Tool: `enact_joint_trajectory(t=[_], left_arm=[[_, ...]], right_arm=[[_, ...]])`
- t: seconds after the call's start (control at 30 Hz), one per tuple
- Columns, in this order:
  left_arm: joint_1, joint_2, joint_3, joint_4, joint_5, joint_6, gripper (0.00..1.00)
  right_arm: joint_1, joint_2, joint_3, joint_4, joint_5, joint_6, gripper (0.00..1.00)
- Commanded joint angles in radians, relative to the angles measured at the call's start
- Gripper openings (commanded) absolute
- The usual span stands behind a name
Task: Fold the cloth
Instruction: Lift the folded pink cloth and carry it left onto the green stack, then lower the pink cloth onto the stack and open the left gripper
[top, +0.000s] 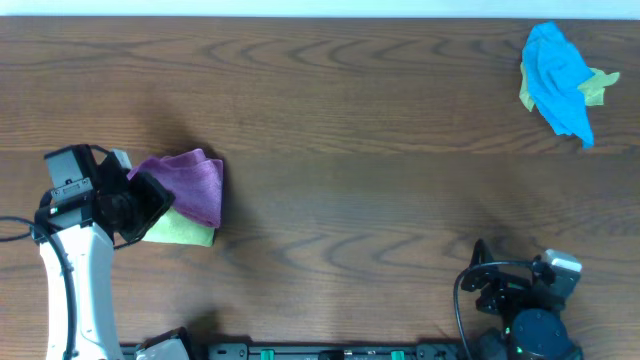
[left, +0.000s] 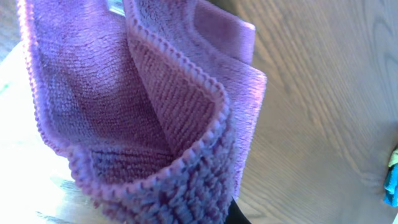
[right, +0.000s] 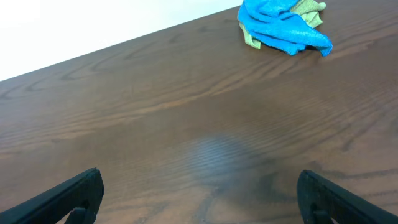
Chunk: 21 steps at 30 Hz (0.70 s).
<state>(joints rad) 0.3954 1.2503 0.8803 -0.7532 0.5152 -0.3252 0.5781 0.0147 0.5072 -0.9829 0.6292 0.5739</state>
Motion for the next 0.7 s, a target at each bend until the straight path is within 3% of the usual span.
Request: enact_joint_trajectory(t=[0.0, 0.47, 0.67], left_arm=[[0.025, -0.009, -0.016, 0.0, 0.014, 0.034, 0.06], [0.147, -0.009, -0.043, -0.04, -0.003, 0.092, 0.06], [0.151, -0.009, -0.043, -0.064, -0.052, 0.093, 0.23]], right_arm=[[-0.007, -0.006, -0.006, -0.002, 0.018, 0.013, 0.99], [-0.007, -0.006, -0.006, -0.002, 0.018, 0.013, 0.99], [-0.007, -0.006, -0.006, -0.002, 0.018, 0.013, 0.99]])
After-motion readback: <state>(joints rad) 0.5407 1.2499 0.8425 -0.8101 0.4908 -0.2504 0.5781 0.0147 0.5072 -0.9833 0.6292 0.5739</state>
